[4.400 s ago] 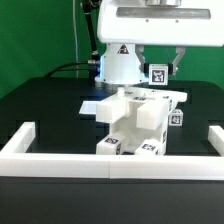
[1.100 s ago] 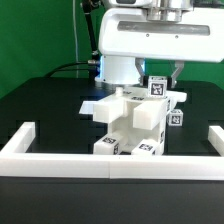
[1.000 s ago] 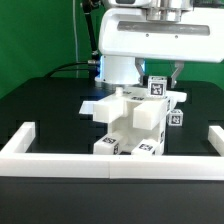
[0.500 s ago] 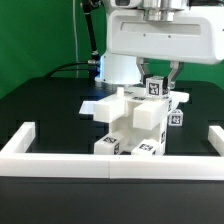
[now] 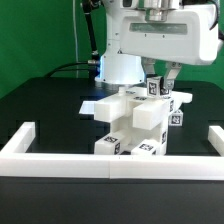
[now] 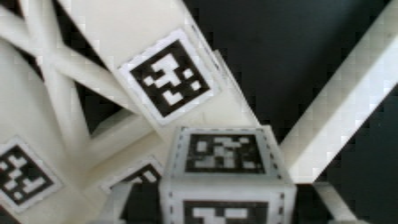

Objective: Assemble chair

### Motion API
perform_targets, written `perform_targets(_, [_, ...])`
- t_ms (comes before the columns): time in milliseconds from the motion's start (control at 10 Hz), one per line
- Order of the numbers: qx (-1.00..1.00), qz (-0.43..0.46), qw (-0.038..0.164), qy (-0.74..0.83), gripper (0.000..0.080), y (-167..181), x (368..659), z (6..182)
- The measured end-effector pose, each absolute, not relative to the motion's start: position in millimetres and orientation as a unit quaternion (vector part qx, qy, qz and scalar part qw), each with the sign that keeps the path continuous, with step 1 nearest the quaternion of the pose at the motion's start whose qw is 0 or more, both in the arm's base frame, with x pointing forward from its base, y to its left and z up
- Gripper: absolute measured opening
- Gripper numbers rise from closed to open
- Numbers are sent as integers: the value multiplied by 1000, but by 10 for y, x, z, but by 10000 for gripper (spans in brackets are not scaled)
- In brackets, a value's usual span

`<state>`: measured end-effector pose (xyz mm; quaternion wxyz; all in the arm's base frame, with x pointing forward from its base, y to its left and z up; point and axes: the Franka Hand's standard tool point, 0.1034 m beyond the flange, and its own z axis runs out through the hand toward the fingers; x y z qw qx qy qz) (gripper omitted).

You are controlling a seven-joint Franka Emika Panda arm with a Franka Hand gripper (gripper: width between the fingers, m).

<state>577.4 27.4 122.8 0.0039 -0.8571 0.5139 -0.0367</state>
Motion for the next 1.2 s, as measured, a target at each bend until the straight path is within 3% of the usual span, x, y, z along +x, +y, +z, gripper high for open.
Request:
perform_targets(500, [-779, -34, 12, 625, 288, 294, 5773, 1224])
perform_targets(600, [-773, -33, 13, 633, 500, 299, 5770, 1216])
perform_targets(700, [-781, -33, 11, 623, 500, 298, 5769, 1214])
perform_targets(800, [-800, -34, 7, 599, 601, 308, 5763, 1204])
perform_targets(1200, [-896, -36, 0, 443, 649, 328, 5766, 1205])
